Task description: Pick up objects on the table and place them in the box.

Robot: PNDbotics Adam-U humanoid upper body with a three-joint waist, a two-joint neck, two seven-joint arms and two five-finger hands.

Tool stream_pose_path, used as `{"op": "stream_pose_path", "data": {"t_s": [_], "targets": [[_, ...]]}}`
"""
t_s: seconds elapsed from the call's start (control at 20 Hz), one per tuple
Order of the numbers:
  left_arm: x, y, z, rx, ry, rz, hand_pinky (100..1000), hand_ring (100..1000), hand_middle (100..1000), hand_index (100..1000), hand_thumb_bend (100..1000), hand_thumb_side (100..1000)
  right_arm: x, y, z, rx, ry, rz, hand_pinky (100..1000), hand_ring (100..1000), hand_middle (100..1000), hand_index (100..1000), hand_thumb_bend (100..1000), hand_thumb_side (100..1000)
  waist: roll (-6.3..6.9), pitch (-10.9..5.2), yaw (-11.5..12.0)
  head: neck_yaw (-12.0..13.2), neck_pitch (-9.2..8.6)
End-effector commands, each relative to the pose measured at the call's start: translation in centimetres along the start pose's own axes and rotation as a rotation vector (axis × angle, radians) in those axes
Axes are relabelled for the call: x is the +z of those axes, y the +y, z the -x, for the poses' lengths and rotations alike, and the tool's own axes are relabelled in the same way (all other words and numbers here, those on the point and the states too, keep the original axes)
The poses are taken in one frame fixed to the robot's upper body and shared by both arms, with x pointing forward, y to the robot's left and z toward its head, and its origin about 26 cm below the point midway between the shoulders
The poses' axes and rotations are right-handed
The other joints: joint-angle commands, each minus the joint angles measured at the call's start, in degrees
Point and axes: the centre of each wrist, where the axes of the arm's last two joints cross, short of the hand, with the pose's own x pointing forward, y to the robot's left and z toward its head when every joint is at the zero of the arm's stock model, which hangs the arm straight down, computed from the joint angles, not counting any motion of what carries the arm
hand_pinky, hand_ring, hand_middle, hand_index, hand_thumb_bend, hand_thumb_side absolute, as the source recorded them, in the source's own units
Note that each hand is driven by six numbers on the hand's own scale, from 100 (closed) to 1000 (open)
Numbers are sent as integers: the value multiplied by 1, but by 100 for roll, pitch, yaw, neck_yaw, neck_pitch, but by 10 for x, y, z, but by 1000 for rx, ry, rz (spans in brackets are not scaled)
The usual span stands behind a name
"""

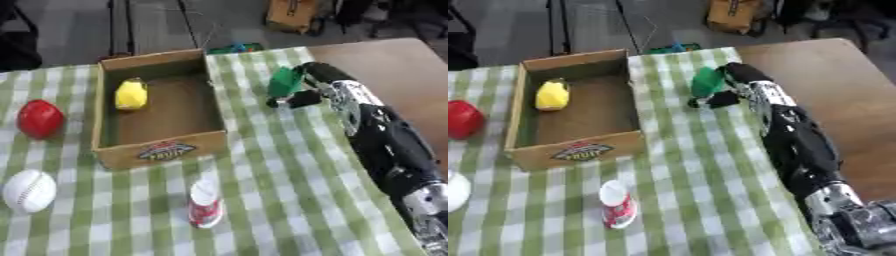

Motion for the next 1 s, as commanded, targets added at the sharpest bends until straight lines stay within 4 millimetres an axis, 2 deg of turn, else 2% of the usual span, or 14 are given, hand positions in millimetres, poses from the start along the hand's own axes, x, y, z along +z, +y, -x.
{"op": "stream_pose_path", "data": {"t_s": [0.05, 0.4, 1.0], "targets": [[-7, 0, -3, -8, -26, 13, 446, 620, 659, 724, 100, 992, -2, -18, 1, -3, 0, 54, 859, 914, 705, 829, 747, 828, -3, -88, -4, -11, -53], [-8, 0, -3, -9, -23, 21, 445, 619, 659, 724, 100, 993, -2, -17, 1, 10, 18, 75, 856, 905, 644, 785, 721, 822, -12, -83, -2, 1, -75], [-9, 0, -3, -11, -26, 22, 444, 619, 660, 724, 100, 993, -2, -13, 2, 35, 28, 72, 849, 891, 582, 742, 697, 708, -23, -51, -2, 11, -78]]}}
